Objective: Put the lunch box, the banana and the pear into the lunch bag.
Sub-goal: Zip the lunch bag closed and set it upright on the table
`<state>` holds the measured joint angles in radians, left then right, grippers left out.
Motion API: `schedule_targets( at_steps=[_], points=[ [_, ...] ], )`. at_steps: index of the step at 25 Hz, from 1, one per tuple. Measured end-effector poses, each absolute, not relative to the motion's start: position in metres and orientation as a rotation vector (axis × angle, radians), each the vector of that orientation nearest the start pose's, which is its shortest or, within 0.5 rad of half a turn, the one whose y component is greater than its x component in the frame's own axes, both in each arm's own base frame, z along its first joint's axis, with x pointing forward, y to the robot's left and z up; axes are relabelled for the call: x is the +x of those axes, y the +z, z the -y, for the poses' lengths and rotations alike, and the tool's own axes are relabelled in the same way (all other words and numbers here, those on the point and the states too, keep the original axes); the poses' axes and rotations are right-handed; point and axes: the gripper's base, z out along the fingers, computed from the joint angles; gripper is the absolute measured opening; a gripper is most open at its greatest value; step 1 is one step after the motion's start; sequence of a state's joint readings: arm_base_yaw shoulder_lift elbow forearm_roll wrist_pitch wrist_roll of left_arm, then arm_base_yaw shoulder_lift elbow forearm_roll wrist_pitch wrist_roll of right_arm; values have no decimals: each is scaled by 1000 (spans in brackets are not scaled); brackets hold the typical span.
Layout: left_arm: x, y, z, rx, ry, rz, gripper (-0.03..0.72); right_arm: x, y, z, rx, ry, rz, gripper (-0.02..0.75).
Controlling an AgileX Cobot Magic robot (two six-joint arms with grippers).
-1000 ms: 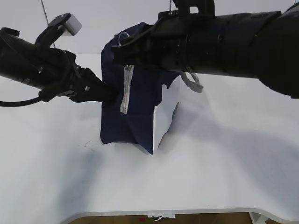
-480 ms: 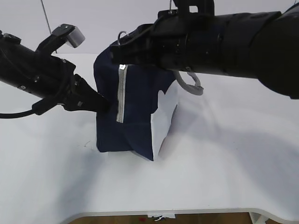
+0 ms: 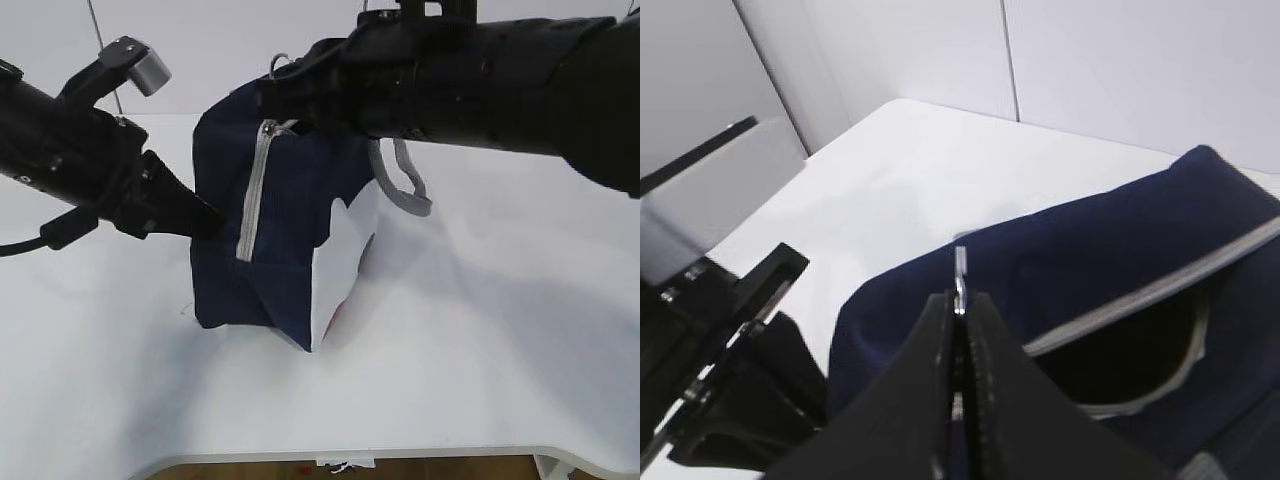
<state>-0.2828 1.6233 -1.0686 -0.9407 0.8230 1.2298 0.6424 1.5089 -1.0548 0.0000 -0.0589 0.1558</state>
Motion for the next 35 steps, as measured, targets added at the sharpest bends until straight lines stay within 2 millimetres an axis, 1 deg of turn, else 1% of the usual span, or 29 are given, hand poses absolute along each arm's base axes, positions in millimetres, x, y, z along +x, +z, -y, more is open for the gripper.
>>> schedule_targets(
  at_steps=[14, 21, 27, 29, 33, 35],
  points=[
    [287, 263, 139, 1175, -704, -2152, 0, 289, 310, -197, -418, 516, -1864, -10],
    [286, 262, 139, 1189, -703, -2154, 0, 297, 311, -184, -367, 492, -1870, -10],
    [286, 262, 138, 1199, -693, -2155, 0, 301, 311, -177, -342, 480, -1868, -9],
    [286, 261, 138, 1209, -684, -2158, 0, 302, 315, -176, -336, 479, -1859, -10],
    [285, 261, 137, 1216, -667, -2171, 0, 305, 332, -178, -331, 487, -1812, -10],
    [285, 261, 136, 1216, -668, -2172, 0, 306, 336, -178, -343, 479, -1808, -10]
  ],
)
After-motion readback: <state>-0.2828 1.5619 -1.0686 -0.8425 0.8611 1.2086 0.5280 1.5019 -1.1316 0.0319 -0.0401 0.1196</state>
